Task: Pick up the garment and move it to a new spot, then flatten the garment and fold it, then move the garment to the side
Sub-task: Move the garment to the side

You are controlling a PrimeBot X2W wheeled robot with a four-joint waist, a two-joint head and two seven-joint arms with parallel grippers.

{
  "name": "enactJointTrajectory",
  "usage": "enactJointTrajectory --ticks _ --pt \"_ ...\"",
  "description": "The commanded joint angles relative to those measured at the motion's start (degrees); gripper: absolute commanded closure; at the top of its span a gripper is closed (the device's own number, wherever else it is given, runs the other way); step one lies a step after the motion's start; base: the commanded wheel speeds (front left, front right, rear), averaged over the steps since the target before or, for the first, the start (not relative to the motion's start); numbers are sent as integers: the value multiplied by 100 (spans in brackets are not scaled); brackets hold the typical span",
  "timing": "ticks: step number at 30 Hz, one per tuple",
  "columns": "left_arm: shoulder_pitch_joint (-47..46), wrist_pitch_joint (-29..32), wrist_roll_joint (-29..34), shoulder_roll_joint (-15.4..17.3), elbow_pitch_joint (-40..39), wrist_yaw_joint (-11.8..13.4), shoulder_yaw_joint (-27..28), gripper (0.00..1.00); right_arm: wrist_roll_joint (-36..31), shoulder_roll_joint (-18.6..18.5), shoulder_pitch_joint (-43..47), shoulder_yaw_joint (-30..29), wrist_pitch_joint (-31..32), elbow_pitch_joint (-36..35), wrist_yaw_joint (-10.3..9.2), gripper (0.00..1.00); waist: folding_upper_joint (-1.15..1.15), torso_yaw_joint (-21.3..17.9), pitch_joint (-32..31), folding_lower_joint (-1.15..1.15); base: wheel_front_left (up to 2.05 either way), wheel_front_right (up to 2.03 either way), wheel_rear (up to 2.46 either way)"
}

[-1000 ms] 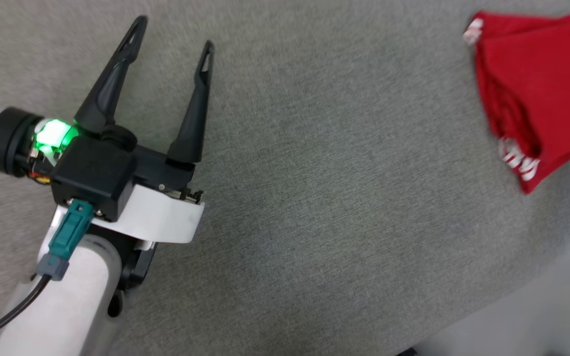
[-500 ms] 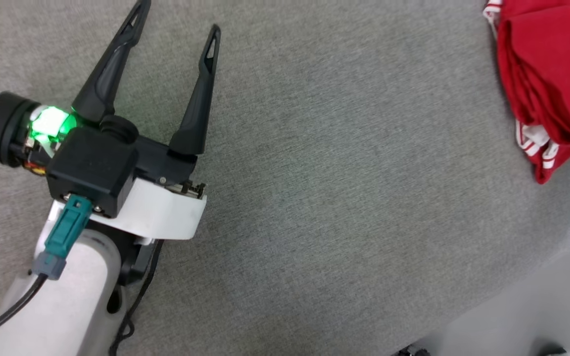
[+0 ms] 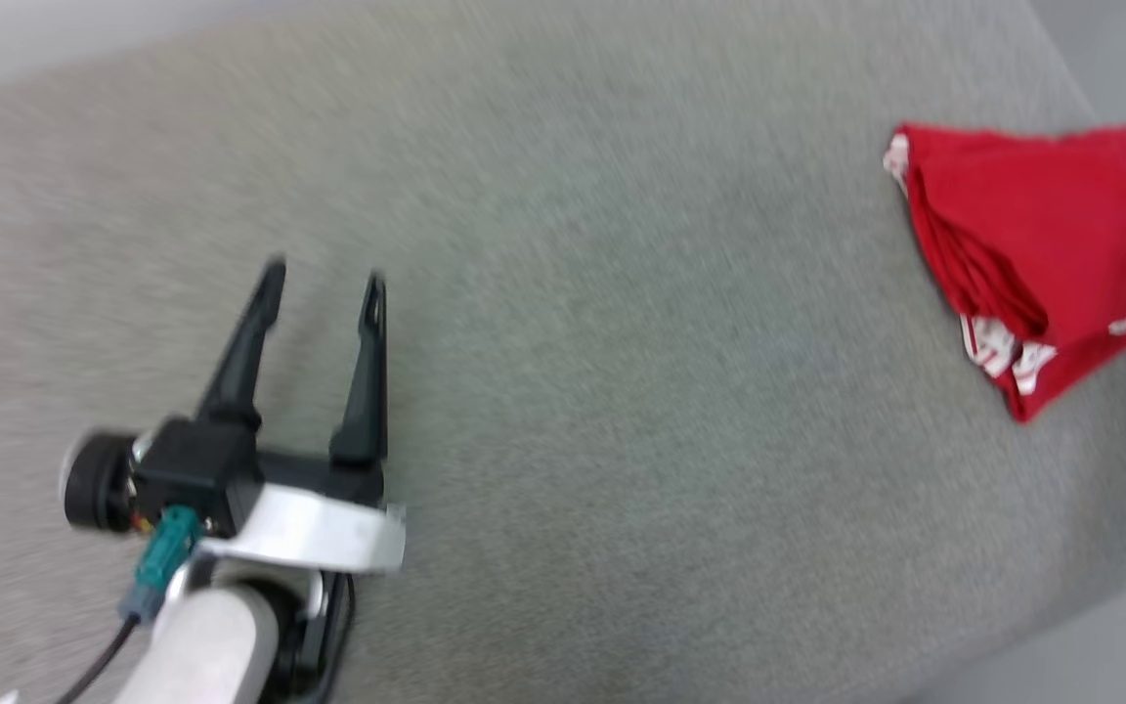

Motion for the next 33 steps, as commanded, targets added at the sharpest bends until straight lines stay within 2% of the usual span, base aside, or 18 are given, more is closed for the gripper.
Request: enactJointTrajectory --ticks 1,11,18,24,33 --pt "168 -52 -61 -55 51 42 8 0 33 -9 238 61 15 -128 -4 0 0 491 -689 0 0 0 0" --pt "985 -310 -534 -184 402 240 298 0 38 558 1770 39 -148 -1484 -4 0 0 1302 -1492 0 0 0 0" --pt "1413 -420 -717 -41 528 328 596 0 -88 1050 2525 -25 -290 -2504 -5 0 0 1666 -1863 0 0 0 0" --pt "1753 -478 -780 139 711 308 763 0 -396 1449 3275 -300 -245 -3439 -5 0 0 1859 -2209 0 0 0 0" --pt "2181 -506 -816 163 1012 254 656 0 -811 2031 4418 -555 23 -4667 -5 0 0 1797 -2484 0 0 0 0"
